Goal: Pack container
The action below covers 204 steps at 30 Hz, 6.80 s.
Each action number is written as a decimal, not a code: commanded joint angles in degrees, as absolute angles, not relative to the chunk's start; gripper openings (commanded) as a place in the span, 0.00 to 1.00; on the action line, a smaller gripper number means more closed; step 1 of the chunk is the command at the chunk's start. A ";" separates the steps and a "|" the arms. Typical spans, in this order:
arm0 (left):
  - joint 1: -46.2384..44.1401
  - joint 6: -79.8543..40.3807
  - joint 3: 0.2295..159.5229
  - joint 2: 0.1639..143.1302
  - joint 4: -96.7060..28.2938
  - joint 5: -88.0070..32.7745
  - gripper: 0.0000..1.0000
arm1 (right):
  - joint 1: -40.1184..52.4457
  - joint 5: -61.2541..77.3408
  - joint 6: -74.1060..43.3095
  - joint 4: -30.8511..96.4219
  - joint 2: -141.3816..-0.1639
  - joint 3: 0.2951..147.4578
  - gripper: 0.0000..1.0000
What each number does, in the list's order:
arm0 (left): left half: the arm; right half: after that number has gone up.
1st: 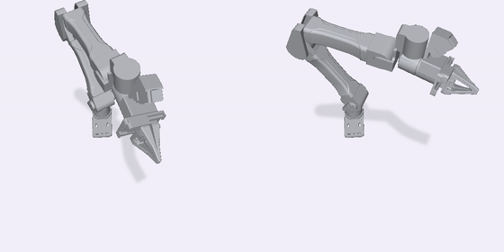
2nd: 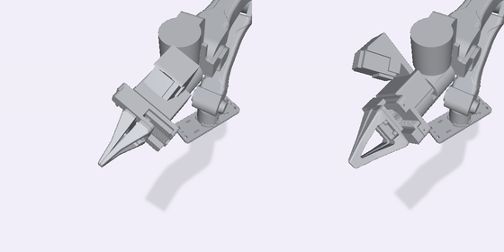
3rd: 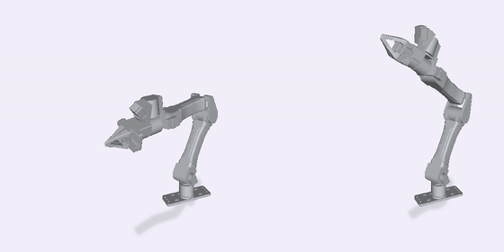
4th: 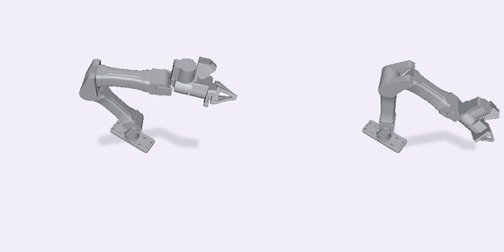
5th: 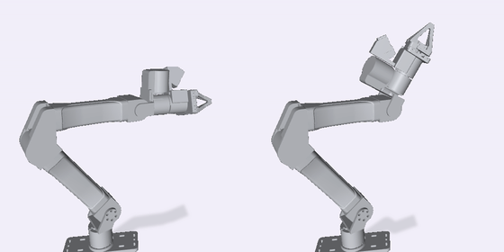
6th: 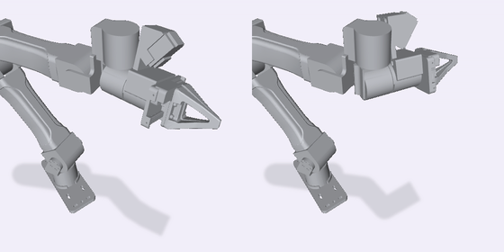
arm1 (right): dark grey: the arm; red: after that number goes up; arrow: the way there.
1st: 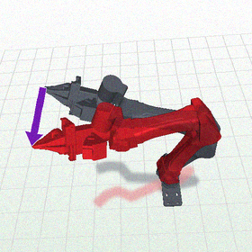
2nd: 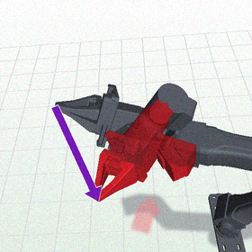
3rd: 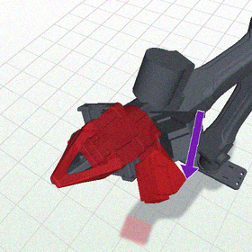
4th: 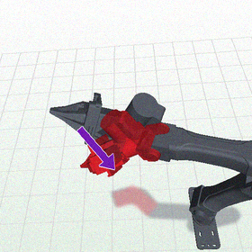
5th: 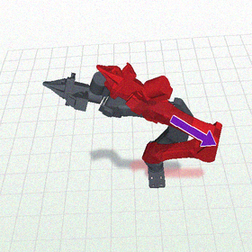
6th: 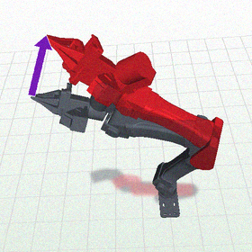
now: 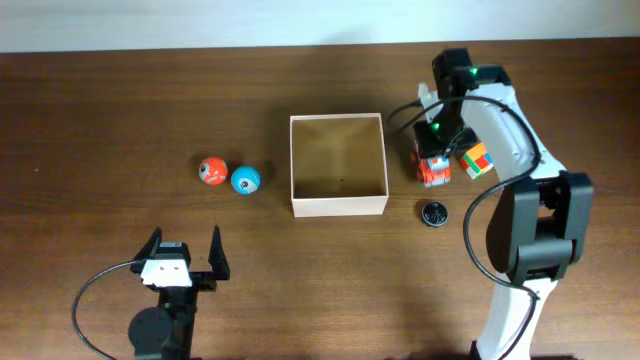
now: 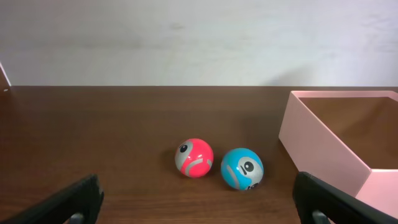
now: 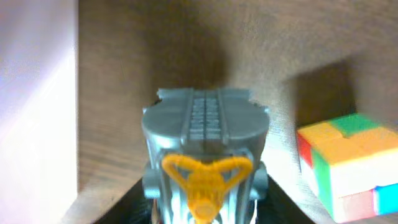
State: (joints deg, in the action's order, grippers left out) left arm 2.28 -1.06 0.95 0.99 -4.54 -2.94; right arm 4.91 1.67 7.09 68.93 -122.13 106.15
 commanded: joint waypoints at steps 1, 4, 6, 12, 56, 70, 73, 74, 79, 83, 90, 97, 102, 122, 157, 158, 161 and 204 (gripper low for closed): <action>2.52 -0.36 0.51 0.78 -4.54 -2.59 0.99 | 4.97 2.37 6.50 73.14 -122.19 114.50 0.33; 2.52 -0.36 0.51 0.78 -4.54 -2.57 0.99 | 5.39 2.59 3.99 77.93 -122.19 120.97 0.33; 2.52 -0.36 0.51 0.78 -4.54 -2.59 0.99 | 6.42 3.20 2.24 81.23 -122.19 125.67 0.31; 2.52 -0.36 0.51 0.78 -4.54 -2.59 0.99 | 12.14 4.73 -1.13 86.26 -122.19 135.74 0.33; 2.52 -0.36 0.51 0.78 -4.54 -2.57 0.99 | 25.08 -1.06 -15.57 70.94 -125.25 118.69 0.55; 2.52 -0.36 0.51 0.78 -4.54 -2.57 0.99 | 16.56 -3.73 -14.87 80.18 -124.70 131.37 0.99; 2.52 -0.36 0.51 0.78 -4.54 -2.57 0.99 | 12.91 -4.21 -14.85 83.68 -124.64 135.52 0.99; 2.52 -0.36 0.51 0.78 -4.54 -2.59 0.99 | 11.51 -4.40 -14.87 84.77 -124.64 136.49 0.99; 2.52 -0.38 0.51 0.78 -4.54 -2.57 0.99 | 5.61 -4.10 -14.92 88.68 -124.68 136.90 0.99; 2.52 -0.36 0.51 0.78 -4.54 -2.59 0.99 | 2.11 -2.94 -14.92 89.62 -124.97 136.16 0.99; 2.52 -0.36 0.51 0.78 -4.54 -2.59 0.99 | -3.90 -3.05 -33.58 90.04 -126.08 136.16 0.98; 2.52 -0.36 0.51 0.78 -4.54 -2.57 0.99 | -4.36 -3.49 -49.21 90.02 -126.54 132.57 0.96; 2.52 -0.36 0.51 0.78 -4.54 -2.57 0.99 | -4.60 -4.43 -56.49 88.79 -126.54 125.95 0.97; 2.52 -0.36 0.51 0.78 -4.54 -2.57 0.99 | -4.47 -3.38 -53.45 89.23 -124.11 117.21 0.97; 2.52 -0.36 0.51 0.78 -4.54 -2.57 0.99 | -9.82 -1.28 -51.00 65.43 -122.26 104.38 0.99; 2.52 -0.36 0.51 0.78 -4.54 -2.57 0.99 | -9.85 -1.26 -51.00 65.52 -122.30 104.27 0.99; 2.52 -0.36 0.51 0.78 -4.54 -2.57 0.99 | -9.72 -1.28 -50.78 64.86 -122.30 103.28 0.99; 2.52 -0.36 0.51 0.78 -4.54 -2.57 0.99 | -9.39 -0.45 -45.25 55.92 -124.22 95.57 0.59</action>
State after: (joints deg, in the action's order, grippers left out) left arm 2.28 -1.06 0.95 0.99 -4.56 -2.94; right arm -9.65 0.10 -44.99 56.45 -123.81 95.85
